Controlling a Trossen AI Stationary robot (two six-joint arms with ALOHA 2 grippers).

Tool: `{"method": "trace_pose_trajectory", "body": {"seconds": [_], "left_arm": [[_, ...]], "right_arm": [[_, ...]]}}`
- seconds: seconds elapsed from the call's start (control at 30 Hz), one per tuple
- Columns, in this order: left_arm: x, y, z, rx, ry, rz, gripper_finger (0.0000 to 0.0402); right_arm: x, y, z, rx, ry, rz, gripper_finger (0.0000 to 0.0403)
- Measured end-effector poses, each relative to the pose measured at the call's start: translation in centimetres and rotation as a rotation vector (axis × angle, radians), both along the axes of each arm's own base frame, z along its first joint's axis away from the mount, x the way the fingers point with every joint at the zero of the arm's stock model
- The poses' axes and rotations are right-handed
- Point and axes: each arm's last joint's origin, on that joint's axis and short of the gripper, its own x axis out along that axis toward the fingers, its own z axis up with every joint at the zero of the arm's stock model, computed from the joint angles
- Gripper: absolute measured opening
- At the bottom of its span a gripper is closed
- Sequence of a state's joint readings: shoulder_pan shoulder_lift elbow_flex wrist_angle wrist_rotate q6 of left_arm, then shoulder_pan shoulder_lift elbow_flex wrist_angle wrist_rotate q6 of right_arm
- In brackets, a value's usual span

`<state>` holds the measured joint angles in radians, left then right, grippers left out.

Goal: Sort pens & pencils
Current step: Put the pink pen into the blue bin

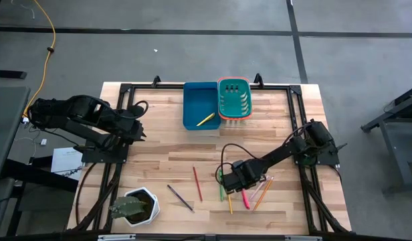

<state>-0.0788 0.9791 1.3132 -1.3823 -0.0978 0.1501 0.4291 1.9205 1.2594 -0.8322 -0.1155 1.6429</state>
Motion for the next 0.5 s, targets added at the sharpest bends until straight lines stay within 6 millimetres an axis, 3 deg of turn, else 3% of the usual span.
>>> {"method": "trace_pose_trajectory", "body": {"seconds": [0.27,0.5], "left_arm": [[0.0,0.0,0.0,0.0,0.0,0.0,0.0051],[0.0,0.0,0.0,-0.008,0.002,0.014,0.0051]], "right_arm": [[0.7,-1.3,-0.4,0.003,0.01,-0.006,0.0112],[0.6,-1.2,-0.5,-0.001,0.012,0.002,0.0112]]}}
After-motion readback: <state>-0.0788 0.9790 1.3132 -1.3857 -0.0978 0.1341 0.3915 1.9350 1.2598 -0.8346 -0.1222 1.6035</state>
